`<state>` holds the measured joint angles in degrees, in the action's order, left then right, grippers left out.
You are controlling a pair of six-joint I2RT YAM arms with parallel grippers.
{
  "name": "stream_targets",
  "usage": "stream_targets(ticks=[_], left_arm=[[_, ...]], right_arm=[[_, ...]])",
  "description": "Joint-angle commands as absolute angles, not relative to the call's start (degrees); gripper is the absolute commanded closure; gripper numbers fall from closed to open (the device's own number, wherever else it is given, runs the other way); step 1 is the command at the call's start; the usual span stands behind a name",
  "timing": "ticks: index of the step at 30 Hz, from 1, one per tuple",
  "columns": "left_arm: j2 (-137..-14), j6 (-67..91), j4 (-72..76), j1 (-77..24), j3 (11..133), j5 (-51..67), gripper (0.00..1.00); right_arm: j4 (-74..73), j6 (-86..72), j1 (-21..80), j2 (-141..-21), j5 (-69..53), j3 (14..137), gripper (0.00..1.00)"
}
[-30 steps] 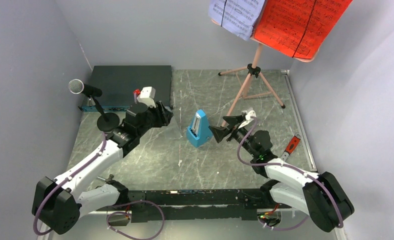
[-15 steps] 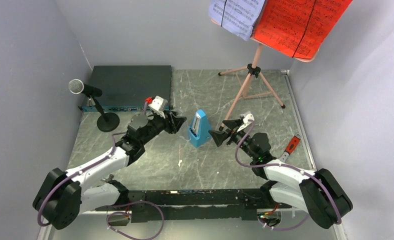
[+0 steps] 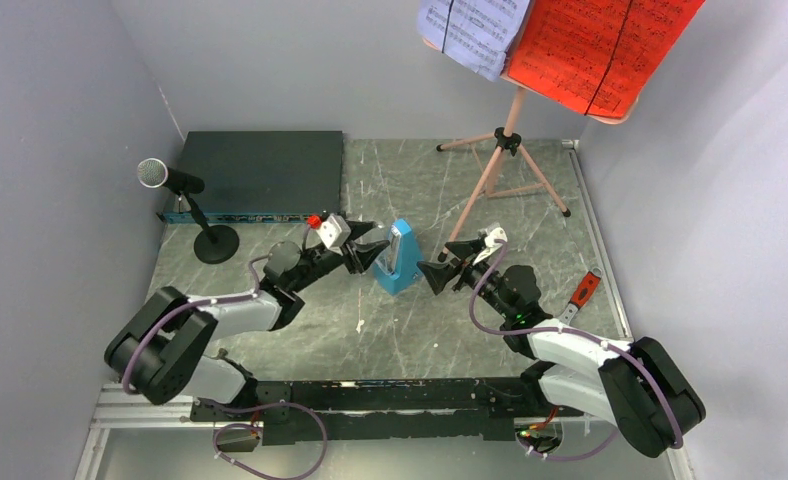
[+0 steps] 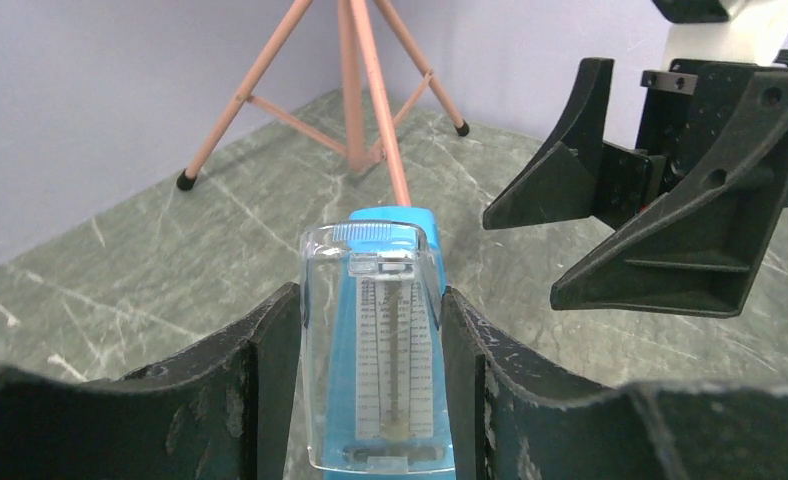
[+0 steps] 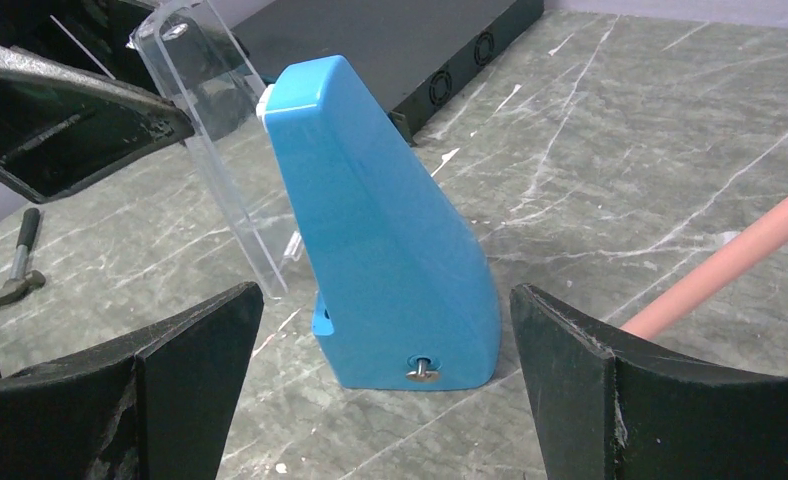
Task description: Pack up the instrument practice props
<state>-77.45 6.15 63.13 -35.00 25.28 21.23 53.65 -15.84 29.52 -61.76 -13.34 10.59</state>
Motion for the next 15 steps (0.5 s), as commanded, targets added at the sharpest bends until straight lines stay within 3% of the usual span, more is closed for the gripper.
stream_targets(ticks=[1, 15], left_arm=[[-81.57, 2.50, 80.31, -35.75, 24.98, 25.37, 0.97], [-82.27, 0.78, 75.92, -36.03, 25.18, 24.00, 0.97]], right_arm=[[55.20, -15.03, 29.83, -60.95, -12.75, 12.03, 0.00], [54.49, -14.86, 29.97, -62.05, -12.37, 12.55, 0.00]])
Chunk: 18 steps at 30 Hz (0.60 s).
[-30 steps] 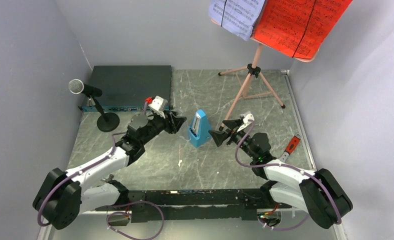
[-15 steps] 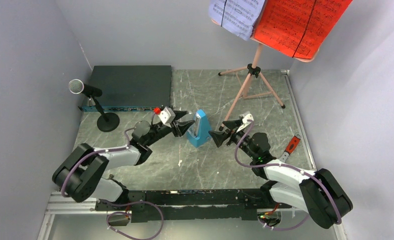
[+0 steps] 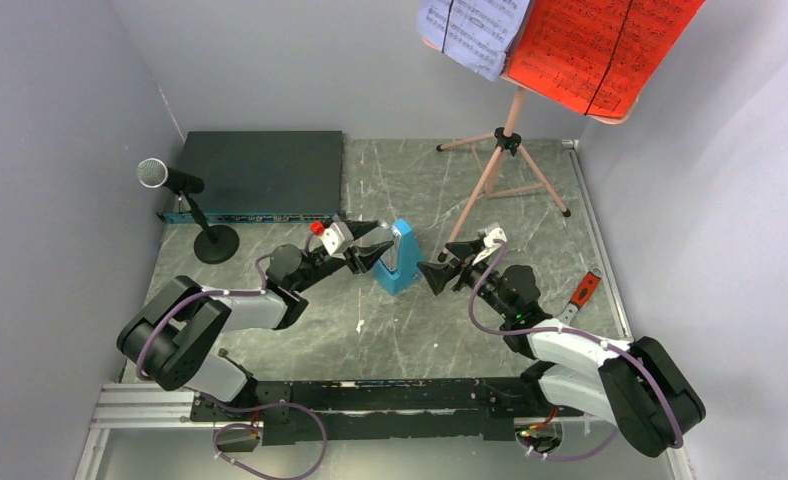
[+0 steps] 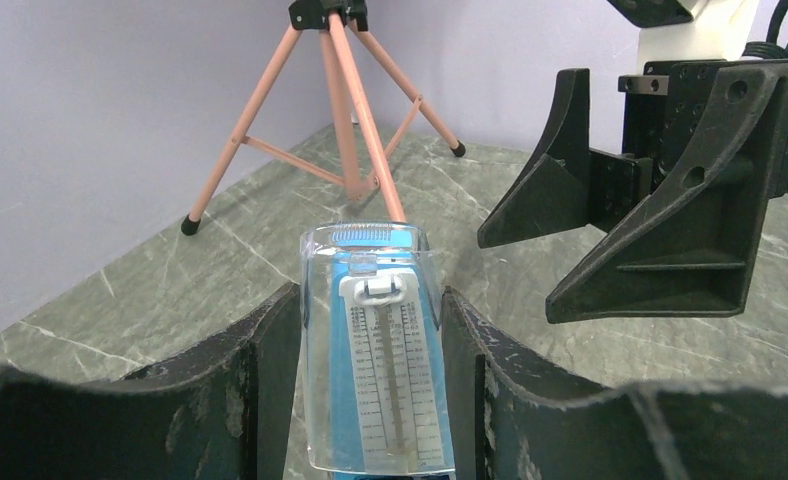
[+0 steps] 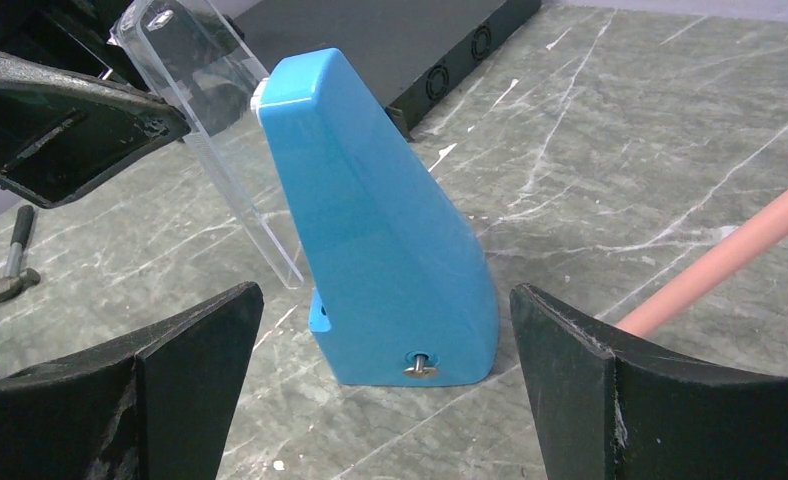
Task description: Pack up the instrument practice props
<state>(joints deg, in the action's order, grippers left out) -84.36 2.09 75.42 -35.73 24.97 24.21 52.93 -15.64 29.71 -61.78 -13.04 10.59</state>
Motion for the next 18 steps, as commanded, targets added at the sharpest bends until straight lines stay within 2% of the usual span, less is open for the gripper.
stream_targets(ticks=[1, 18], left_arm=[[-82.24, 0.98, 75.51, -36.06, 25.04, 24.06, 0.97], [-87.10, 2.75, 78.28, -36.12, 24.76, 24.39, 0.97]], right_arm=[[54.51, -14.85, 29.97, -62.24, -12.47, 12.64, 0.00], [54.25, -14.51, 30.06, -63.19, -11.96, 13.00, 0.00]])
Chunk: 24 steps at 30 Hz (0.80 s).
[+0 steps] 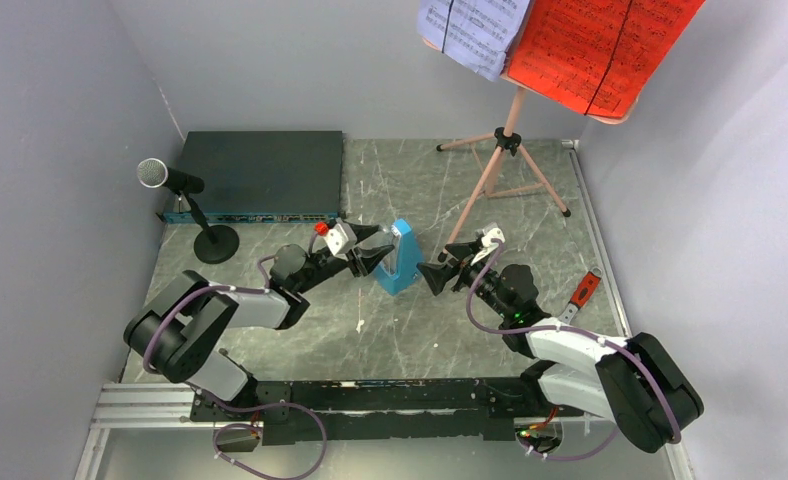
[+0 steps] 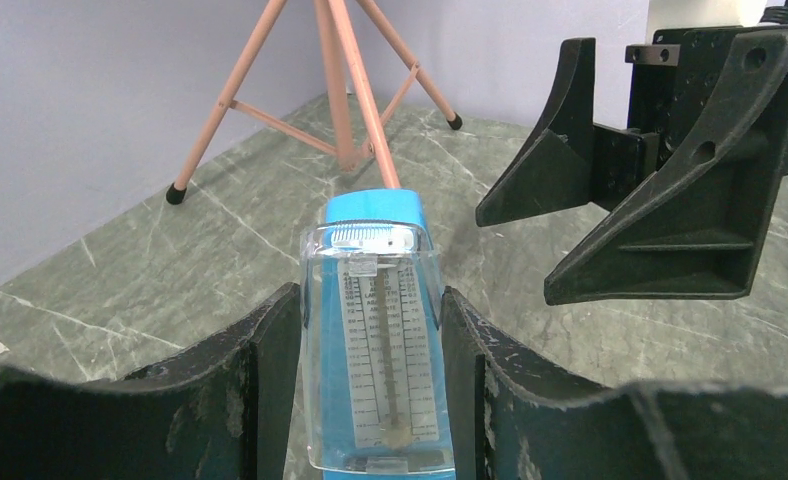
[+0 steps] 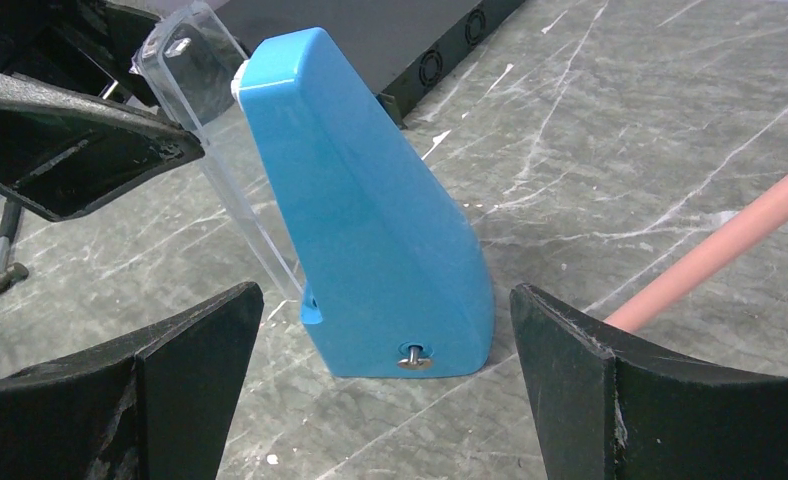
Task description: Pack up the instrument practice props
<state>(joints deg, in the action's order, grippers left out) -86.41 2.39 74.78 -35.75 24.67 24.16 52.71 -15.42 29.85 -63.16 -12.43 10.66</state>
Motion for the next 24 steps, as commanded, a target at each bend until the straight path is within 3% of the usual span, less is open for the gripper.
stream_targets(ticks=[1, 24], left_arm=[[-87.32, 2.86, 78.56, -36.12, 24.68, 24.15, 0.97], [-90.74, 4.83, 81.35, -36.21, 25.24, 23.69, 0.97]], right_arm=[[54.20, -14.51, 30.06, -63.22, -12.00, 12.98, 0.00], [53.63, -14.53, 30.15, -63.54, -12.39, 13.41, 0.00]])
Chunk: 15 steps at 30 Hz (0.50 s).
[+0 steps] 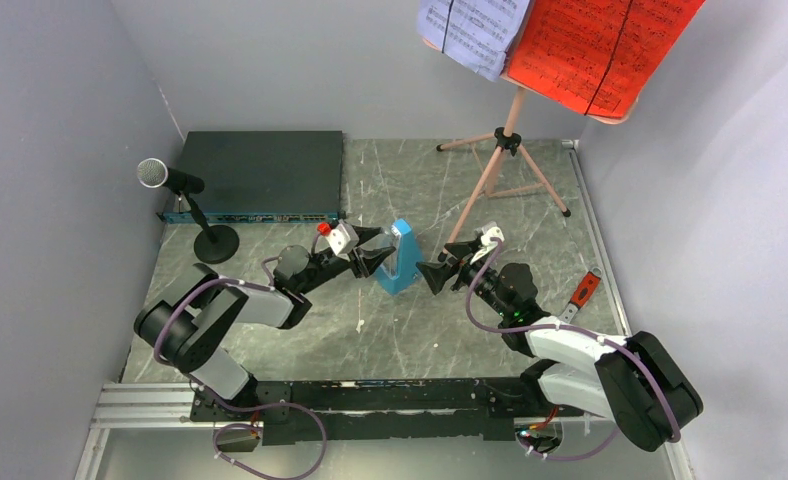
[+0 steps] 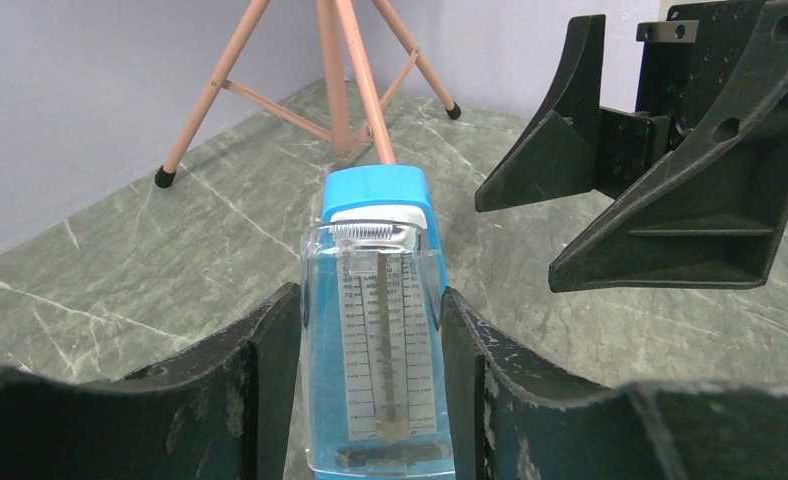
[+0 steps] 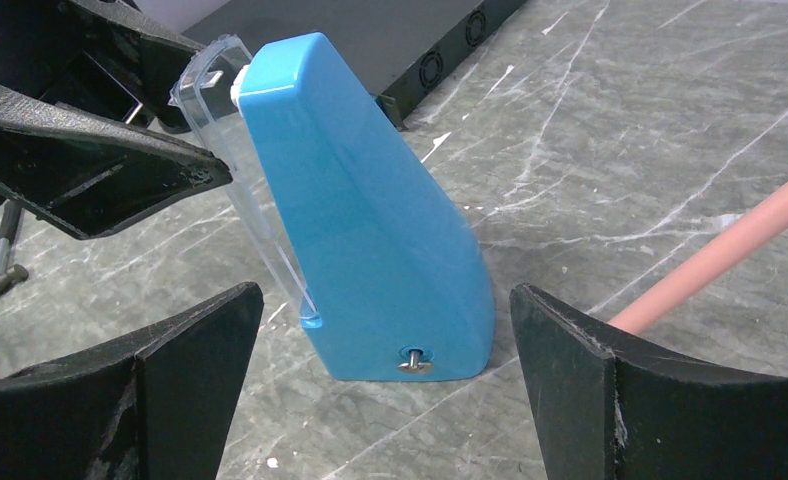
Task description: Pack up the instrument practice props
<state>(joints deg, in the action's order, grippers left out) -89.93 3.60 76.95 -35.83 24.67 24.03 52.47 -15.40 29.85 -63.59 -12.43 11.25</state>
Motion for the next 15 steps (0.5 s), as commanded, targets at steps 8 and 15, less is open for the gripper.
stream_targets(ticks=[8, 15], left_arm=[[-90.72, 3.10, 82.62, -37.44, 25.04, 20.31, 0.97], [-90.76, 1.03, 81.29, -38.83, 25.07, 17.10, 0.97]], right_arm=[[53.59, -14.72, 30.20, -64.13, -12.73, 13.63, 0.00], [53.51, -14.59, 30.28, -63.85, -12.66, 13.67, 0.00]])
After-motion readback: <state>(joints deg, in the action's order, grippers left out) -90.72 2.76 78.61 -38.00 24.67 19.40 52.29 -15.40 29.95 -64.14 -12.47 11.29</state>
